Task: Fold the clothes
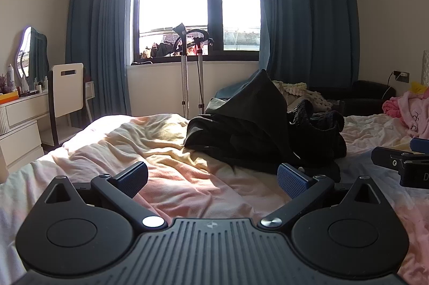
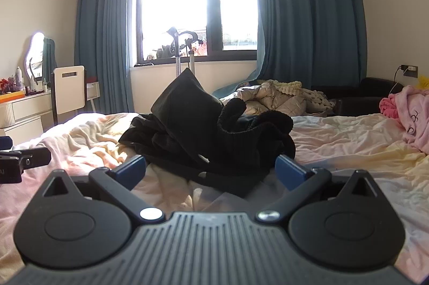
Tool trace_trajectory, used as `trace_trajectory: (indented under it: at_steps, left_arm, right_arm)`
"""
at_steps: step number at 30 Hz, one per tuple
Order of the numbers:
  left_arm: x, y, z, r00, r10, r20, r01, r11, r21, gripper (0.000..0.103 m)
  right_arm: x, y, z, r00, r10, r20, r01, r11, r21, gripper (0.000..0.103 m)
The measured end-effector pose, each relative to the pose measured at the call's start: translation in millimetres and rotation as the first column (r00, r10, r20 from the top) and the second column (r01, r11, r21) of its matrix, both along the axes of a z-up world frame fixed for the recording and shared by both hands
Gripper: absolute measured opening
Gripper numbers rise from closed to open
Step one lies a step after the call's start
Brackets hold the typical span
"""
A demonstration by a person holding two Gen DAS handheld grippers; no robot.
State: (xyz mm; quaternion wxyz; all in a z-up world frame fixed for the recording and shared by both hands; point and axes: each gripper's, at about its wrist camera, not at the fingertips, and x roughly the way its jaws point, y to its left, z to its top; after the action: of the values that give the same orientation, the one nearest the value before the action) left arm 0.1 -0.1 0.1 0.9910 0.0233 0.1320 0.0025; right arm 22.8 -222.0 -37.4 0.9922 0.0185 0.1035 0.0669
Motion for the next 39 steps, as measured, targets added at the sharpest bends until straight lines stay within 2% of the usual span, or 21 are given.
trace_trajectory:
  at_steps: [13, 39]
  left_arm:
    - [0.1, -1.1, 0.8, 1.000, -0.002, 0.007, 0.002, 1.000, -0.001, 0.103]
    - [3.4, -5.9, -2.5, 1.000, -0.002, -0.001, 0.002, 1.000, 0.020, 0.103]
  right_arm:
    - [-0.6, -3.2, -0.6, 1.000, 0.004, 0.010, -0.004, 1.000, 0.024, 0.103]
    - [1.9, 1.3, 2.2, 1.000, -0.003, -0.005, 0.003, 1.000, 0.001, 0.103]
